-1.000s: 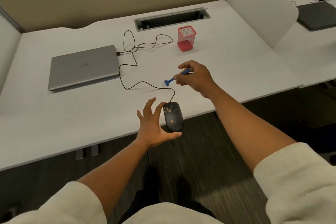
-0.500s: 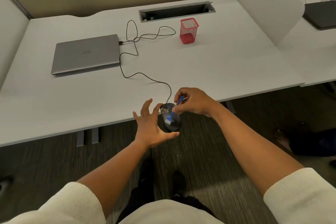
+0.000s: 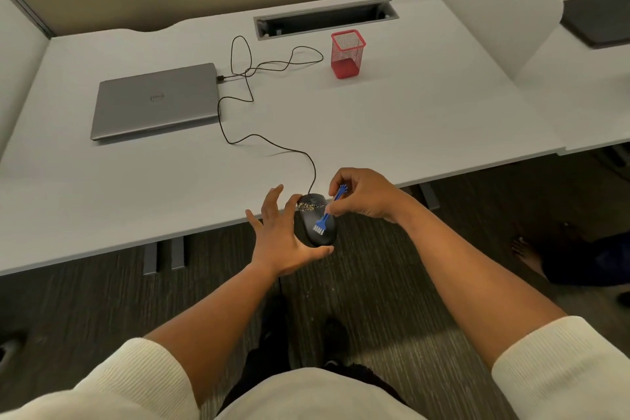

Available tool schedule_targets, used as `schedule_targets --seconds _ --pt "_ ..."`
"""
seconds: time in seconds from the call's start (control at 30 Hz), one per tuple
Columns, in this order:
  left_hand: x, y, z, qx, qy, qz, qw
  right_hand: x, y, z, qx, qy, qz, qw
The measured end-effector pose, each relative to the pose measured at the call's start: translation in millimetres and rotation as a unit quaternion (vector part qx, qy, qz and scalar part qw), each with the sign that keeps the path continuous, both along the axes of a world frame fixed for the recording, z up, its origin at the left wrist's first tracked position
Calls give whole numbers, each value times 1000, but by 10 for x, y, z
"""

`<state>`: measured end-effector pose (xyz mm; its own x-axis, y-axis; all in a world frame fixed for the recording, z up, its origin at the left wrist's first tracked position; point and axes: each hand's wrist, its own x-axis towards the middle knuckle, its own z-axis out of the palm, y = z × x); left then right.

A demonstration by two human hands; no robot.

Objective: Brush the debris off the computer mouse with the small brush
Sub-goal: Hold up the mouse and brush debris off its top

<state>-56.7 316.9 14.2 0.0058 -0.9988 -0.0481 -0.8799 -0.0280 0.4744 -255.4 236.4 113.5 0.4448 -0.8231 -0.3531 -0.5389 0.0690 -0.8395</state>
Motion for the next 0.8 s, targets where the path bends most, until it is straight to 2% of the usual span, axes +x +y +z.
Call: schedule_targets --seconds 0.2,0.4,0.53,0.6,0.7,0.8 --pt "23 6 -9 -4 3 -5 1000 -167 -56 -39 -8 -40 -72 997" --pt "27 14 -24 -8 4 -10 1000 -113 -36 -113 26 -38 -38 998" --pt "37 33 -20 -14 13 -9 1000 -189 -94 -177 0 -50 -135 990" --pt "40 40 -25 -17 18 -8 1000 -224 -125 -183 22 -85 -169 982" --pt "32 50 -43 -18 21 -7 1000 -196 -116 -186 59 -121 -146 980" --pt "19 55 -54 -19 20 -8 1000 -137 -68 -218 70 -104 -92 988"
